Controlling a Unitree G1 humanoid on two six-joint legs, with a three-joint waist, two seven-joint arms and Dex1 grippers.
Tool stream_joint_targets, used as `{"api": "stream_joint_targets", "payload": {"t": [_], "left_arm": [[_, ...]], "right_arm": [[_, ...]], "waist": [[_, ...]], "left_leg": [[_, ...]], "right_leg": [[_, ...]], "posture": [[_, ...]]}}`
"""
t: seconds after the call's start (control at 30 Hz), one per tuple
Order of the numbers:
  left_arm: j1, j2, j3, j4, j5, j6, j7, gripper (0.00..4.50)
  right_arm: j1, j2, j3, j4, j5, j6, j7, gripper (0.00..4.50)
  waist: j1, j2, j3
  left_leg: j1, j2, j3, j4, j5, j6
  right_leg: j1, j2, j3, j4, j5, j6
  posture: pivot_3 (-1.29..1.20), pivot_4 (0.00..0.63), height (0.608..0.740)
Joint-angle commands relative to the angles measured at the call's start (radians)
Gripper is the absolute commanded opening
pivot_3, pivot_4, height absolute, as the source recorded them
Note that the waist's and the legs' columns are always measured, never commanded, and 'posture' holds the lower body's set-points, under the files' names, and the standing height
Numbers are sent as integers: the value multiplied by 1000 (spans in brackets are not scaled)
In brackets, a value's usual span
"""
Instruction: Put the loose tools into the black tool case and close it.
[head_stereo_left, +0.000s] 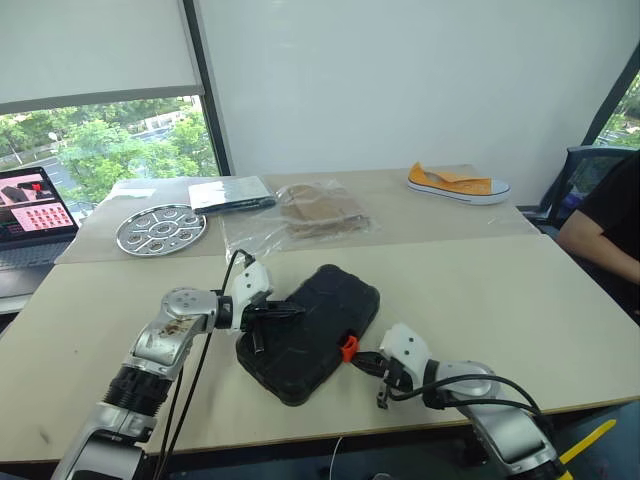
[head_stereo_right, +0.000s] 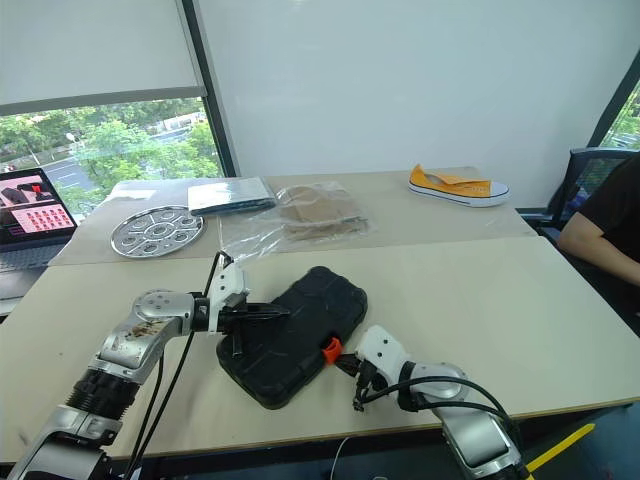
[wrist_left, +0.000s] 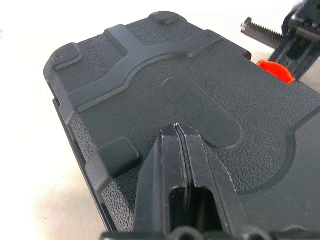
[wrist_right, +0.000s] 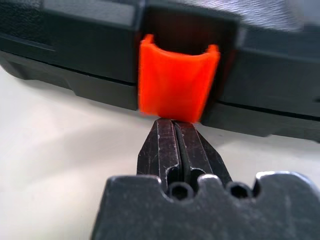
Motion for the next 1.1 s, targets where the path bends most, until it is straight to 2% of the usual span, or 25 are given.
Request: {"api": "stream_joint_targets", "payload": {"t": [0.03,0.37,0.63,0.93,1.1], "left_arm": [[42,7,-55,20,51,47,-1,38],[38,6,-56,19,52,53,-1,38],[30,1,-58,19,54,63,-2,38],[34,1,-60,8,54,74,0,38],[39,4,-62,3,54,80,-2,38]], "right_arm": [[-44,16,-34,-93,45,-51,0,0],[-49,0,-47,-138,66,-36,24,0],[-75,9,-10,-84,34,11,15,0],[37,-101,-91,-178,95,45,72,0],[60,-127,-116,-219,137,55,75,0]], "waist": [[0,0,0],[-2,0,0],[-5,-1,1],[1,-1,1],[2,-1,1]], "left_leg": [[0,0,0,0,0,0],[-2,0,0,-1,0,0],[-2,0,0,-1,0,0],[-2,0,0,-2,0,0],[-2,0,-1,-2,0,0]], "right_leg": [[0,0,0,0,0,0],[-2,0,0,0,0,0],[-2,0,0,0,0,0],[-2,0,0,-1,0,0],[-1,0,-1,-4,-1,1]], "posture": [[0,150,740],[0,150,740],[0,150,740],[0,150,740],[0,150,740]]}}
